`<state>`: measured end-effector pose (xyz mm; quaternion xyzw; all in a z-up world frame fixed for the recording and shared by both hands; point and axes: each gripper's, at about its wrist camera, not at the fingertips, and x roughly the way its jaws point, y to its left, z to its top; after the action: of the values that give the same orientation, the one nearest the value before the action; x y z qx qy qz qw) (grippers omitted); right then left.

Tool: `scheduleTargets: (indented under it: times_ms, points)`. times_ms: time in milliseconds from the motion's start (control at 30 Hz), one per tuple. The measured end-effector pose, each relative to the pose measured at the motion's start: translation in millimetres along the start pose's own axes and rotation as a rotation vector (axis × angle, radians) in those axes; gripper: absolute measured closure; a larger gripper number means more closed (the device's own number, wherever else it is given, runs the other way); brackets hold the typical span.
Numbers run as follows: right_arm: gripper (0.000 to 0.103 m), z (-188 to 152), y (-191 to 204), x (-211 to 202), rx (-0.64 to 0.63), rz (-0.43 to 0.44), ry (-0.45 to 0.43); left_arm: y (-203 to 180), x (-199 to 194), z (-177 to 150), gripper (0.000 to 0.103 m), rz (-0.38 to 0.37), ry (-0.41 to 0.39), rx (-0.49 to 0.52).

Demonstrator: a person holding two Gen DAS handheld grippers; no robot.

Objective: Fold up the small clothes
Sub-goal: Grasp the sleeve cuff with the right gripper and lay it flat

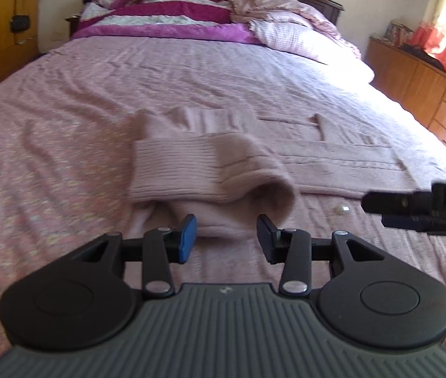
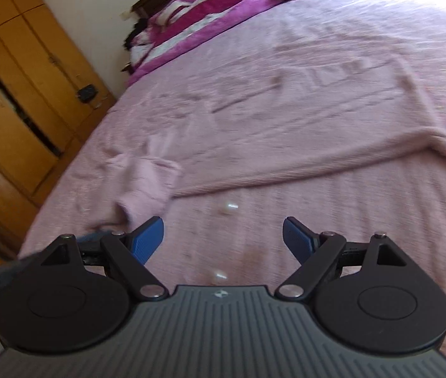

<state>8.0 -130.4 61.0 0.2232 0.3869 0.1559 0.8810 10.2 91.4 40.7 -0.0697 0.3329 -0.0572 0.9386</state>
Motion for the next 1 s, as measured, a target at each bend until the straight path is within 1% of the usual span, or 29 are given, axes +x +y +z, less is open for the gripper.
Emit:
scheduleTargets:
  times_ms: [133, 233, 467, 567, 667, 700, 733, 767, 800, 833, 900, 1000]
  points:
    - [0.015, 12, 21, 29, 0.001, 0.064, 0.059, 14, 0, 0, 0.059, 0.055, 0.016, 0.001]
    - [0.015, 21, 33, 52, 0.015, 0.088, 0.106, 23, 4, -1, 0.059, 0.084, 0.019, 0.002]
    - [0.015, 33, 50, 92, 0.047, 0.094, 0.182, 33, 21, 2, 0.059, 0.149, 0.009, 0.035]
    - [0.016, 38, 51, 103, 0.08, 0.099, 0.203, 36, 27, 2, 0.059, 0.153, 0.009, 0.037]
    - [0.017, 40, 49, 111, 0.122, 0.086, 0.216, 40, 32, 3, 0.059, 0.156, 0.009, 0.025]
    - [0.023, 40, 51, 112, 0.118, 0.086, 0.221, 41, 34, 4, 0.059, 0.156, 0.009, 0.023]
    - [0.036, 40, 53, 114, 0.103, 0.086, 0.224, 42, 35, 4, 0.059, 0.156, 0.01, 0.02]
    - [0.044, 41, 56, 115, 0.087, 0.086, 0.229, 43, 37, 5, 0.059, 0.155, 0.011, 0.018]
    - [0.064, 43, 58, 117, 0.068, 0.084, 0.232, 44, 39, 5, 0.059, 0.157, 0.013, 0.016]
    - [0.077, 44, 61, 116, 0.047, 0.077, 0.227, 44, 41, 6, 0.059, 0.163, 0.014, 0.015]
    - [0.084, 51, 69, 109, -0.013, 0.075, 0.191, 45, 43, 7, 0.059, 0.172, 0.012, 0.025]
    - [0.085, 65, 82, 82, -0.138, 0.06, 0.069, 45, 42, 6, 0.059, 0.177, 0.004, 0.034]
